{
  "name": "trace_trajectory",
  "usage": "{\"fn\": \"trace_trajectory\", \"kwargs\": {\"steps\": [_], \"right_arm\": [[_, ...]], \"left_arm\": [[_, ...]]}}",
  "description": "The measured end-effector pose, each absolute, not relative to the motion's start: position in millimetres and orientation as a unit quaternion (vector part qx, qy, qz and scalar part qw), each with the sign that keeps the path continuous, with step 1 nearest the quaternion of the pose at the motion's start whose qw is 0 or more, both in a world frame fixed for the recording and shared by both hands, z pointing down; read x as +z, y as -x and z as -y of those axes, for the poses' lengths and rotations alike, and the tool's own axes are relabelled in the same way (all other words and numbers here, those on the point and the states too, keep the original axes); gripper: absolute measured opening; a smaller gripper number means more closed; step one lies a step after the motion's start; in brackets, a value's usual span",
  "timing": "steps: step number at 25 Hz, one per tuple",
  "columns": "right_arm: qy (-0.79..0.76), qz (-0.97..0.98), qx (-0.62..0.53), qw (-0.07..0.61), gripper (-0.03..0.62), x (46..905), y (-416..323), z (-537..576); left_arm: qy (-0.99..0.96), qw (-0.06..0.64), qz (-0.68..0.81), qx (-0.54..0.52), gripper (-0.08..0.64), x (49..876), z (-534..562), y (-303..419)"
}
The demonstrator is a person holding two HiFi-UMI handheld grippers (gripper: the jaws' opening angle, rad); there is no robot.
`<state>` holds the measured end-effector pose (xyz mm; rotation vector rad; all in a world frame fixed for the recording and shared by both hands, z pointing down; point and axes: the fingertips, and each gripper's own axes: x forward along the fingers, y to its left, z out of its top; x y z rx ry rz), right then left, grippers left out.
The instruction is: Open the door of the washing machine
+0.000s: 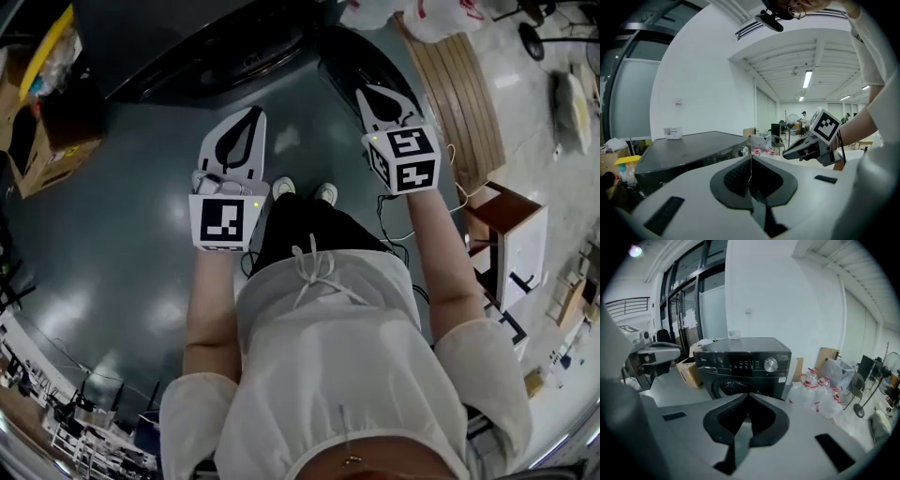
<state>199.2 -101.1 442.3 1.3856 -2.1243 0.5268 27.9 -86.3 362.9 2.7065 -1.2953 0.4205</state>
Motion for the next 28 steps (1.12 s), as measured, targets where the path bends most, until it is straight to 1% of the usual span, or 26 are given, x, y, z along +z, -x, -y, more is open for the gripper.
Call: {"fn": "trace_trajectory", "kwargs": {"steps": [7,11,15,18,21,28], "right_arm": [[-0.480,0.835,0.141,0.229,0.006,385,-106,130],[-0.474,0.855,0.105,0.184,0.006,344,-74,137],[-0.457,0.876,0.066,0.142,0.006,300,-50,138],[-0.440,0.890,0.038,0.115,0.006,267,-38,134],[-0.431,0.897,0.023,0.098,0.005,238,-36,124],[-0.415,0.908,-0.005,0.062,0.003,188,-56,104]], "left_arm": [[-0.862,0.039,0.491,0.124,0.023,333,86,68],[-0.845,0.049,0.511,0.148,0.023,304,74,101],[-0.830,0.027,0.539,0.141,0.023,262,65,127],[-0.814,0.011,0.567,0.128,0.023,236,58,142],[-0.803,-0.004,0.589,0.086,0.023,214,50,147],[-0.782,-0.026,0.618,0.081,0.023,176,31,139]]}}
